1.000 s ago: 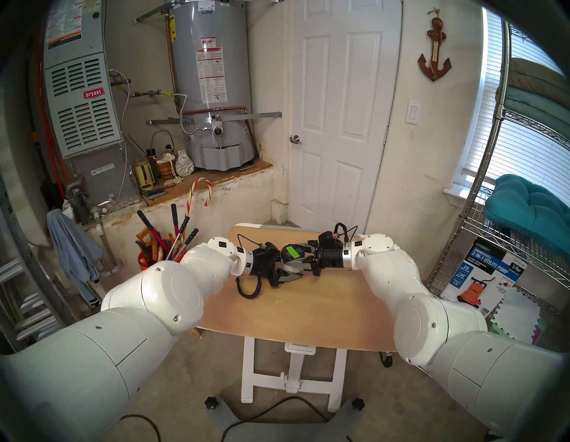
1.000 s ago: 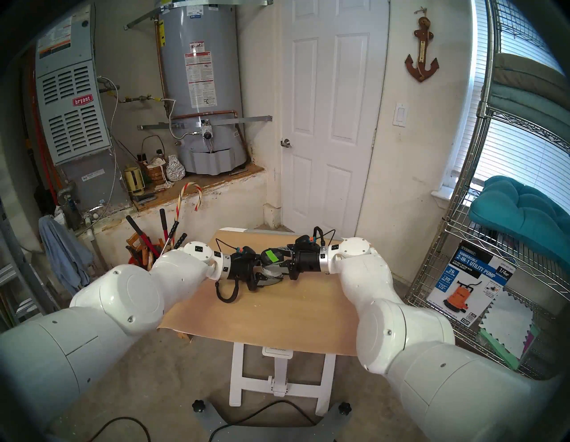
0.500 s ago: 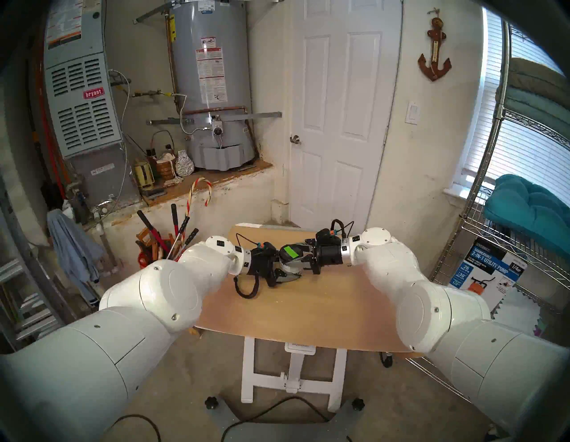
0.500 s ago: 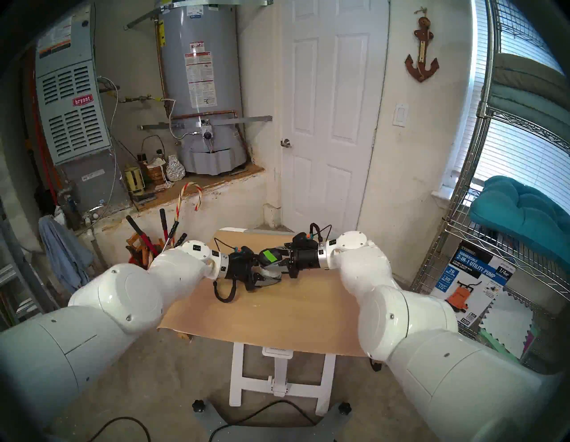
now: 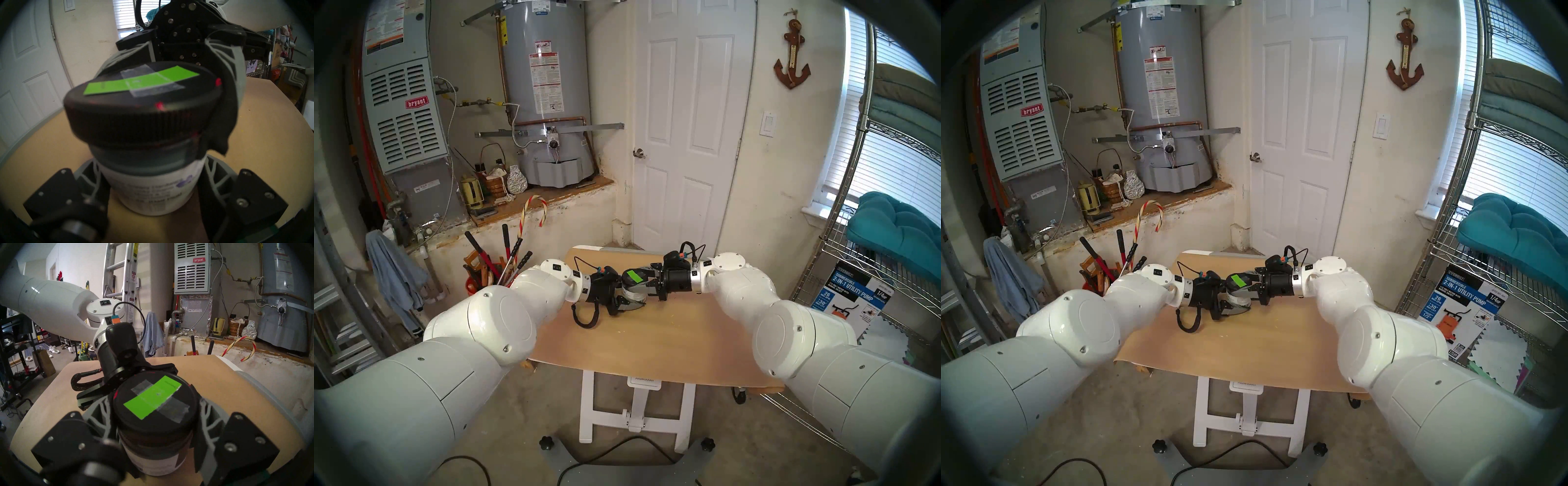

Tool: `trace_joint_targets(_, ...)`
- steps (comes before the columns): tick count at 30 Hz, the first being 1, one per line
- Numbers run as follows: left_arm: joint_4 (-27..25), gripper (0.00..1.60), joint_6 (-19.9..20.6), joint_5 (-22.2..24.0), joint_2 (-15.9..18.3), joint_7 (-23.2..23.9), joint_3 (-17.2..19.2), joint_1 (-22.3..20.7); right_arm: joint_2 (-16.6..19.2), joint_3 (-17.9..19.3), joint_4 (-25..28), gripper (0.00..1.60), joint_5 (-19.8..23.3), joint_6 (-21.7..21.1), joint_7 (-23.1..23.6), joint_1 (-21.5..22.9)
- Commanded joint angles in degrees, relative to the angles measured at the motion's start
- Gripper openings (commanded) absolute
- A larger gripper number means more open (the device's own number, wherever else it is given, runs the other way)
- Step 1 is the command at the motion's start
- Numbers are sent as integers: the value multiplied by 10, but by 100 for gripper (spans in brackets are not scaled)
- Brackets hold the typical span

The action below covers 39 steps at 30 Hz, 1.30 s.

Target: Open paint jar

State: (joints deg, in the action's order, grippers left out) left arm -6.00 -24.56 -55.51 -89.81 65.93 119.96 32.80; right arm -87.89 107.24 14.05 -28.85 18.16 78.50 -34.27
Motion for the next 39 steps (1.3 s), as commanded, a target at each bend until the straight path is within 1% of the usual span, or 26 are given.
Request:
trace_joint_targets(1,0,0,1,2,-4,2,2,0,-2,21,1,0,20,-9,-8,39)
trace_joint_targets(11,0,0,1,2,-4,3,1,2,0,44,-9,0,20,-25,-14,45)
trace_joint_targets(19,0,0,0,2,-3,7,1,3,2,59,-14,0,22,-27,-24,47)
trace_joint_targets(34,-1,0,9,1,-2,11,-1,2,25,78,-19,0,19,-24,-45,48)
trace_joint_targets(35,-2,2,10,1,-2,11,-1,3,26,79,-19,0,19,-24,-46,48)
trace_joint_targets(36,-2,11,12,1,-2,11,-2,2,27,80,-20,0,19,-23,-47,48)
trace_joint_targets(37,-2,33,12,1,-2,12,-2,2,28,80,-21,0,18,-23,-48,47)
trace_joint_targets(38,-2,41,13,1,-2,12,-2,2,29,81,-22,0,18,-22,-50,47)
trace_joint_targets(39,-2,29,14,1,-2,12,-2,3,30,82,-22,0,17,-21,-51,47)
